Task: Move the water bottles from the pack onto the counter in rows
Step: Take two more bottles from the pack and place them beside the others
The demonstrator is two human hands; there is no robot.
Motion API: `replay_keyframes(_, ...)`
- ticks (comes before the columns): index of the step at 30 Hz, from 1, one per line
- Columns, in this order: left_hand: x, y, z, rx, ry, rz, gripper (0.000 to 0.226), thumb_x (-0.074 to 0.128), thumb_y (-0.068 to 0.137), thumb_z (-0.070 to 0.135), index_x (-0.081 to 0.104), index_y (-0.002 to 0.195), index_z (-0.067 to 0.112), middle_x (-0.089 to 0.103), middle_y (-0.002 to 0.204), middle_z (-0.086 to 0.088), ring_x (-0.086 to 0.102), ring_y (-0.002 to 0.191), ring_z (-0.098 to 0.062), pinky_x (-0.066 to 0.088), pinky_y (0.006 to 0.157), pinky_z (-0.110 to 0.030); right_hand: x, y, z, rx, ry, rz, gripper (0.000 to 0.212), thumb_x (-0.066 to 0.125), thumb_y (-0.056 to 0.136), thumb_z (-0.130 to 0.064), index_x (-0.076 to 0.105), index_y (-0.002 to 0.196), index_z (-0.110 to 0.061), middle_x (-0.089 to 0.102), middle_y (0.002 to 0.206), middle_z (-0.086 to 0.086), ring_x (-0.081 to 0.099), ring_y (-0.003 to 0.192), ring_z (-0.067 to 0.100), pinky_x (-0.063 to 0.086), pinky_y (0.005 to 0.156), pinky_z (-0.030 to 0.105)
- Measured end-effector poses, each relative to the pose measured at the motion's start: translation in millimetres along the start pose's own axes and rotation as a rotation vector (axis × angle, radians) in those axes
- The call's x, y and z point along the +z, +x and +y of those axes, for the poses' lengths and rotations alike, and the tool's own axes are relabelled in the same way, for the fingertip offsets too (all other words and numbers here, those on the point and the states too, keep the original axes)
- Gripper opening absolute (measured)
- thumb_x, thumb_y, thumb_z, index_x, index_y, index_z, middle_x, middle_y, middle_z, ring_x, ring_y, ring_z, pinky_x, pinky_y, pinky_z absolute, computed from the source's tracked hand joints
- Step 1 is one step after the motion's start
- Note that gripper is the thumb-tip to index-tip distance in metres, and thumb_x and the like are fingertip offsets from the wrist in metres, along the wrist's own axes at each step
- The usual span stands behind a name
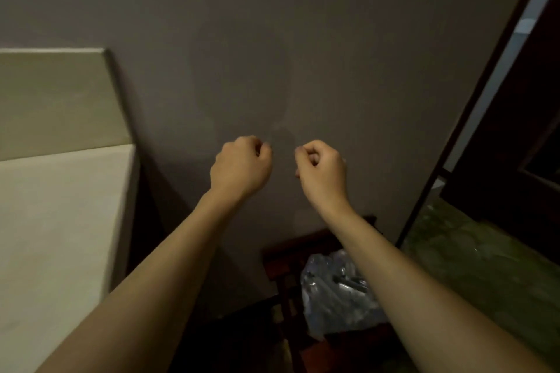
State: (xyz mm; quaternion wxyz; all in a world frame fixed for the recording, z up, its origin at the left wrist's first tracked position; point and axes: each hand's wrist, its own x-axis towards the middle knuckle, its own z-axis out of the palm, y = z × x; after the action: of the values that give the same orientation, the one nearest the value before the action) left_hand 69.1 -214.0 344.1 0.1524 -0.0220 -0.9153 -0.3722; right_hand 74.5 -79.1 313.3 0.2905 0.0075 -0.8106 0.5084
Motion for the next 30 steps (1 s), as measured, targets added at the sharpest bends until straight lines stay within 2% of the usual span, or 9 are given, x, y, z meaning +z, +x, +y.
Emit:
replay_keyframes(2,30,4,12,-0.004,0.027,-0.078,0.034,0.043,0.095,0.04,0.067,0.088,0.018,0.072,0.088,-0.008,0.07,0.082,-0.03,0.059,0.081,-0.045,-17,8,32,0.071,-0.001,0.012,0.027,0.055,0.091,-0.025,0.055,0.065,-0.019,0.062,0.057,0.004,0.059,0.057,0.02,0.045,0.056,0.031)
replay_keyframes(6,103,14,18,-0.037,0.059,-0.25,0.034,0.044,0.095,0.04,0.067,0.087,0.016,0.072,0.087,-0.008,0.07,0.081,-0.029,0.059,0.081,-0.045,-45,22,108,0.215,-0.087,0.024,0.027,0.058,0.089,-0.024,0.057,0.063,-0.016,0.057,0.054,-0.002,0.051,0.049,0.006,0.038,0.048,0.021)
replay_keyframes(12,237,34,1,-0.142,0.098,-0.504,0.035,0.048,0.092,0.042,0.067,0.087,0.013,0.071,0.097,-0.013,0.067,0.092,-0.035,0.057,0.084,-0.044,-66,49,233,0.418,-0.239,-0.057,0.021,0.06,0.083,-0.019,0.062,0.067,-0.005,0.057,0.054,-0.002,0.055,0.057,0.018,0.043,0.059,0.033)
replay_keyframes(16,315,44,-22,-0.254,0.089,-0.628,0.035,0.049,0.092,0.043,0.069,0.09,0.014,0.071,0.101,-0.012,0.067,0.096,-0.034,0.055,0.082,-0.038,-63,54,305,0.61,-0.303,-0.293,0.026,0.06,0.088,-0.023,0.058,0.063,-0.017,0.057,0.056,-0.004,0.055,0.059,0.016,0.043,0.06,0.029)
replay_keyframes(19,357,45,-44,-0.336,0.101,-0.742,0.033,0.048,0.094,0.043,0.066,0.087,0.016,0.071,0.101,-0.012,0.067,0.097,-0.034,0.056,0.086,-0.042,-59,48,350,0.771,-0.272,-0.51,0.026,0.055,0.093,-0.017,0.055,0.068,-0.01,0.056,0.066,0.01,0.055,0.063,0.02,0.046,0.059,0.027)
replay_keyframes(22,388,36,-73,-0.441,0.135,-0.812,0.031,0.047,0.095,0.034,0.064,0.089,0.009,0.069,0.096,-0.016,0.068,0.089,-0.033,0.054,0.073,-0.037,-53,34,392,0.896,-0.343,-0.687,0.021,0.051,0.093,-0.015,0.058,0.076,-0.004,0.055,0.074,0.014,0.053,0.067,0.021,0.043,0.06,0.028)
replay_keyframes(24,404,26,-94,-0.515,0.159,-0.849,0.027,0.046,0.096,0.031,0.061,0.085,0.012,0.066,0.087,-0.013,0.066,0.077,-0.027,0.049,0.064,-0.031,-46,21,418,0.972,-0.353,-0.776,0.018,0.05,0.094,-0.014,0.061,0.083,-0.004,0.058,0.08,0.014,0.058,0.072,0.025,0.048,0.063,0.031)
replay_keyframes(27,427,13,-124,-0.625,0.138,-0.862,0.025,0.046,0.097,0.028,0.061,0.088,0.01,0.068,0.092,-0.011,0.068,0.083,-0.027,0.054,0.069,-0.034,-30,7,454,1.018,-0.381,-0.865,0.016,0.049,0.094,-0.012,0.064,0.092,-0.005,0.061,0.089,0.012,0.065,0.091,0.031,0.055,0.078,0.037)
replay_keyframes(30,447,2,-147,-0.787,0.062,-0.771,0.024,0.048,0.098,0.021,0.065,0.105,0.005,0.069,0.104,-0.013,0.065,0.086,-0.026,0.055,0.073,-0.036,-15,-6,482,0.97,-0.399,-0.987,0.016,0.051,0.09,-0.006,0.066,0.095,-0.008,0.062,0.096,0.01,0.061,0.091,0.027,0.049,0.071,0.024)
